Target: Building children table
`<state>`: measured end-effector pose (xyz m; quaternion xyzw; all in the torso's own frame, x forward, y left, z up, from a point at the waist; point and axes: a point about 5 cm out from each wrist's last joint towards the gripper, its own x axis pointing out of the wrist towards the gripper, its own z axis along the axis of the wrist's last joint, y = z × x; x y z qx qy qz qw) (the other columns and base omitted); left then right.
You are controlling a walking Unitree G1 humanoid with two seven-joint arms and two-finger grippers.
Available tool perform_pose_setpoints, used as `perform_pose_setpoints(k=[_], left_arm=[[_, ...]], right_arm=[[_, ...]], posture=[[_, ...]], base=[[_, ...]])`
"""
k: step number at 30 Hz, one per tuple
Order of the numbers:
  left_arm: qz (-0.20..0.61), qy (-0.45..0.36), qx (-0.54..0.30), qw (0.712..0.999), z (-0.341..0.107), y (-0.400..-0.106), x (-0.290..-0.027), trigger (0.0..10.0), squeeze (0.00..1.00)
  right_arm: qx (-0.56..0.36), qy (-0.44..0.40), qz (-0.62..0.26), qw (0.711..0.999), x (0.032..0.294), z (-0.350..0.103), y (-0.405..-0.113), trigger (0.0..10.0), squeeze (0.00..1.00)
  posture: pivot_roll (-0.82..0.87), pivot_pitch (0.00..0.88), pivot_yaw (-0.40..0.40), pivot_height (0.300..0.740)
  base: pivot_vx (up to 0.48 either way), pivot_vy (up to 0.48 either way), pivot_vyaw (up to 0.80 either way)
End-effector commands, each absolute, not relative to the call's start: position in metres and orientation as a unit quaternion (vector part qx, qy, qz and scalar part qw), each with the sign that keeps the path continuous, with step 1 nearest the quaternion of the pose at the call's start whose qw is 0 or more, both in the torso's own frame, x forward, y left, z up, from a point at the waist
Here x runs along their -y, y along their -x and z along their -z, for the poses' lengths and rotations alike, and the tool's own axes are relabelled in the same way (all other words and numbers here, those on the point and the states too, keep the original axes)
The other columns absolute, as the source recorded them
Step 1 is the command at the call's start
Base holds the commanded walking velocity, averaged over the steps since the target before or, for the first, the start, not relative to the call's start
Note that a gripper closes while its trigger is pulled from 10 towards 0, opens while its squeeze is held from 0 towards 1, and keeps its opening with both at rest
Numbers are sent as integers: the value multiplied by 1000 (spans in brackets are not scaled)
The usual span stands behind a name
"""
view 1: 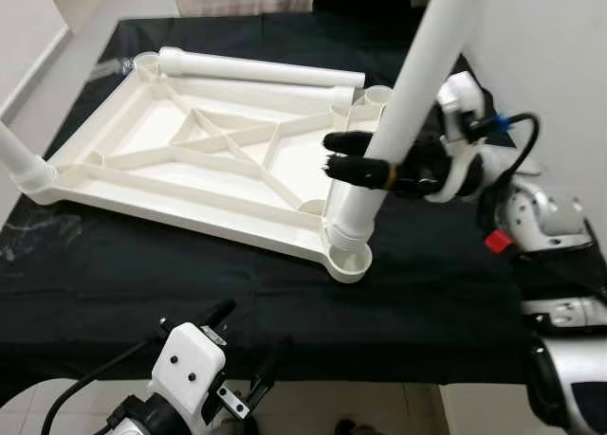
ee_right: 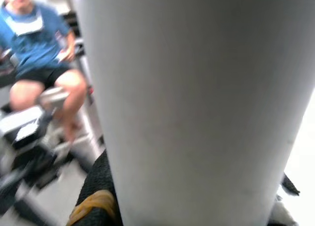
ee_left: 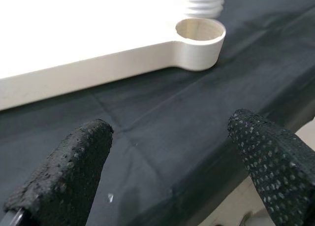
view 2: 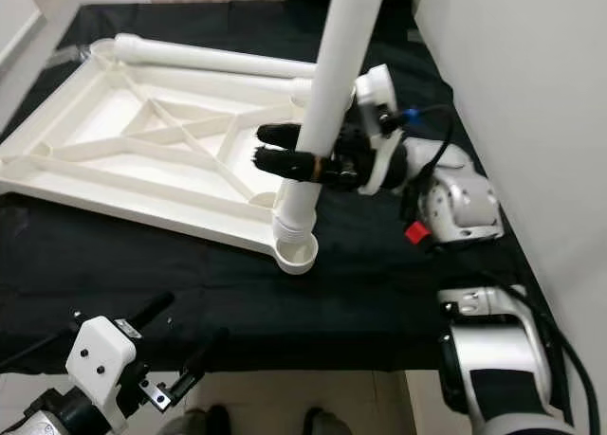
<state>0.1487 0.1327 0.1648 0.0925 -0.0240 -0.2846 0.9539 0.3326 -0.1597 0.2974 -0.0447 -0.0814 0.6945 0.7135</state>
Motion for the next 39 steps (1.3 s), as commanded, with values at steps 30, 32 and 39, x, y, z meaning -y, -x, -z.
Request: perform_pose_setpoints(k=[30,32,39], left_arm=[[293,-111,18,949,-164,-150,-130,10000,0],[293,-110,20,950,-164,-152,-130,10000,0],[293,-111,25,949,-165,-154,-128,10000,0]], right_arm=[[92,167,-799,570,125,-323,-308,10000,0],[83,178,-799,568,124,-322,-309,10000,0],[70,196,-791,575,126,-319,-314,10000,0]], posture=[[119,377,16,740],[115,375,13,740],[117,372,3,740]], base=[[0,0,0],[0,0,0],[0,0,0]])
